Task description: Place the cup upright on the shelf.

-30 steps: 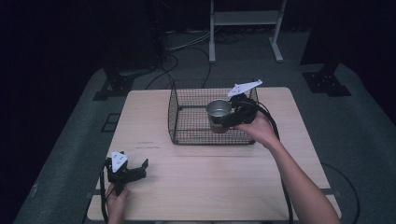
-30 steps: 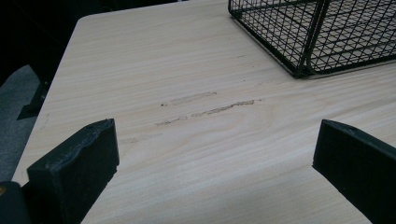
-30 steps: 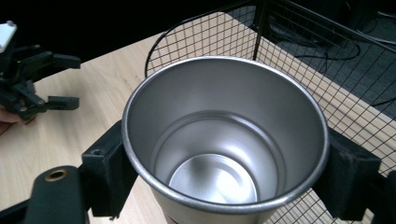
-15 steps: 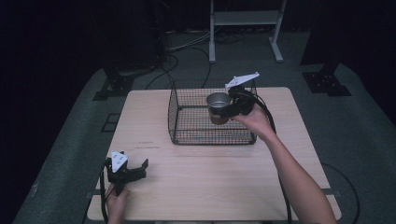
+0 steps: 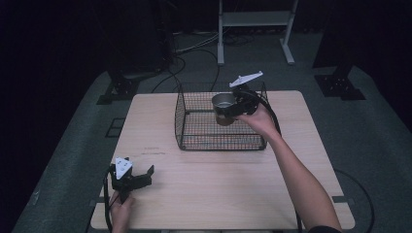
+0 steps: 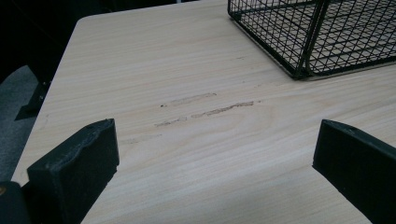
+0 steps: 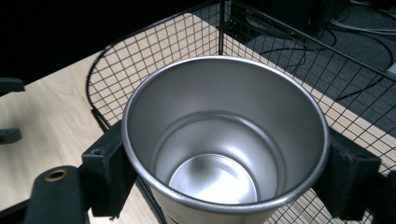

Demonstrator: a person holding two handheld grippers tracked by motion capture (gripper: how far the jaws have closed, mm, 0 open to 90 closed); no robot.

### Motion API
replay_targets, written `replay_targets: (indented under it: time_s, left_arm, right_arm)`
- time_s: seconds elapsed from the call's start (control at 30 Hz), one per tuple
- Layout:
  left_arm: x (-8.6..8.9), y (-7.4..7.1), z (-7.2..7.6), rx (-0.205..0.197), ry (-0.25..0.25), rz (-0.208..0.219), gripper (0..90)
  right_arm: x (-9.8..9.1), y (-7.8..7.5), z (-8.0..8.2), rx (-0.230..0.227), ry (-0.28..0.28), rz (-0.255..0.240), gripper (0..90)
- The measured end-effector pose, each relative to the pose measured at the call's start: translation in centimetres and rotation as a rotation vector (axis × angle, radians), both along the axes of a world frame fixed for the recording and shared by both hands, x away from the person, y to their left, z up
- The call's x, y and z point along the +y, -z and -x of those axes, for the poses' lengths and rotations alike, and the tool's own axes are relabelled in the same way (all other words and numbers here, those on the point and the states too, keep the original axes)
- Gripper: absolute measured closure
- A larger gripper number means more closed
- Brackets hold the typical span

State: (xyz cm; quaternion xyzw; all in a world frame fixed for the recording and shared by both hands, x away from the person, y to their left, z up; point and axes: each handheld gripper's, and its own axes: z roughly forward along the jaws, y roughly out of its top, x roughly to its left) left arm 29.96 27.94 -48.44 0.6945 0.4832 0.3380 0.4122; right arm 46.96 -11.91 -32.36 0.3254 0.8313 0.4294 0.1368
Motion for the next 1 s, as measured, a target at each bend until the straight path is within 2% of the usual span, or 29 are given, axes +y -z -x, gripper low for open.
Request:
replay_targets:
  time_s: [0.23, 0.53, 0.87, 1.0]
  left_arm:
    - [-0.1, 0.0, 0.0, -0.003, 0.001, -0.003, 0.0]
    - [-0.1, 0.0, 0.0, 0.001, 0.002, -0.005, 0.0]
    - [0.0, 0.0, 0.0, 0.004, 0.0, -0.001, 0.0]
    - [0.0, 0.0, 0.0, 0.004, -0.001, 0.003, 0.0]
  right_arm:
    - [0.4, 1.2, -1.2, 0.023, 0.015, 0.017, 17.9]
    - [0.9, 2.4, -2.5, 0.049, 0.038, 0.003, 18.0]
    - [2.0, 4.5, -4.0, 0.077, 0.063, 0.034, 17.9]
    - [2.6, 5.4, -4.4, 0.09, 0.053, 0.049, 17.9]
